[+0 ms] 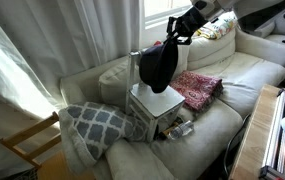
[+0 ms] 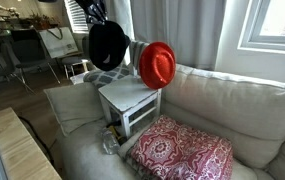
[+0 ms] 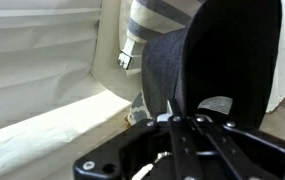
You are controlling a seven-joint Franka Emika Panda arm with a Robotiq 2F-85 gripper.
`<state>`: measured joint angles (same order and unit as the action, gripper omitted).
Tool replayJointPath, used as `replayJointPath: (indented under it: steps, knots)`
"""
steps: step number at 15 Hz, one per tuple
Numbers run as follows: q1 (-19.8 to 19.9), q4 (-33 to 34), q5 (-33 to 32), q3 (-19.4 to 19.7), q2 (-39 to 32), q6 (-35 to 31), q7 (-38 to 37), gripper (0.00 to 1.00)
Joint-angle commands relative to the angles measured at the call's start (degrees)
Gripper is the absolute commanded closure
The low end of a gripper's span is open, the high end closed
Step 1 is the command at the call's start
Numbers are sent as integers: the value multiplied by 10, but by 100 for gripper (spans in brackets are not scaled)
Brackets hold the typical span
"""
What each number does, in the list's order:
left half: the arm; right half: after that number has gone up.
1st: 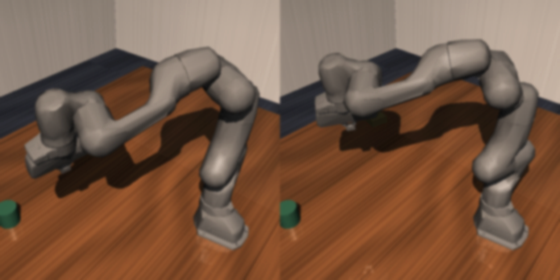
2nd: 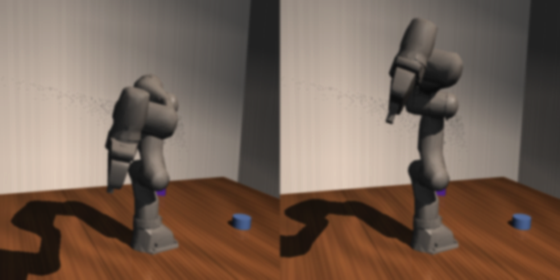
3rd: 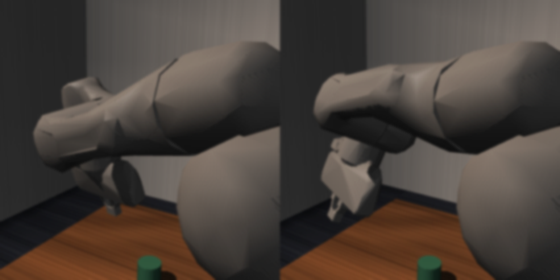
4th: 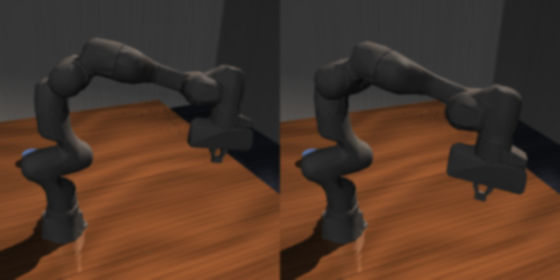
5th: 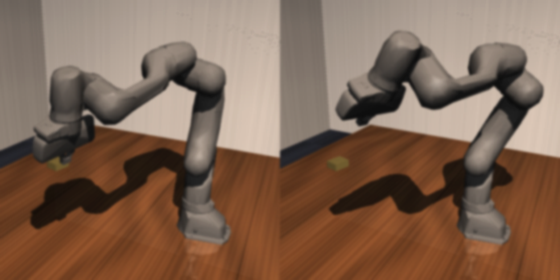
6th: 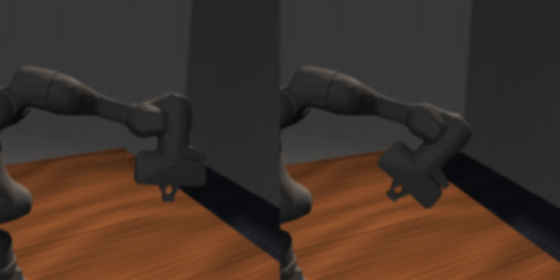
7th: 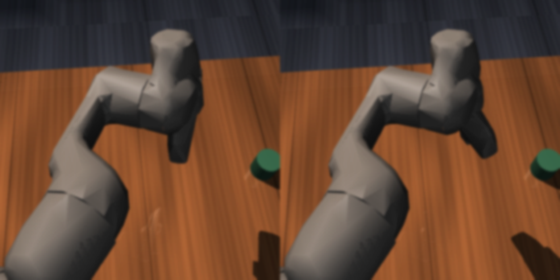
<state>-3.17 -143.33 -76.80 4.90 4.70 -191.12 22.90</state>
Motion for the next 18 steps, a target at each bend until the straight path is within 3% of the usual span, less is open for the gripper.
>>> replayJointPath:
  steps: [1, 5, 7, 8, 12, 18]
  knots:
    - [11, 5, -43, -18, 28, -12, 43, 99]
    - [9, 14, -93, -26, 44, -54, 73, 99]
    - [14, 3, -15, -32, 62, -79, 174, 99]
    - [9, 18, -67, -31, 38, -59, 90, 96]
    - [5, 12, -29, -23, 47, -72, 164, 99]
    - [51, -6, 66, -27, 44, -143, 375, 99]
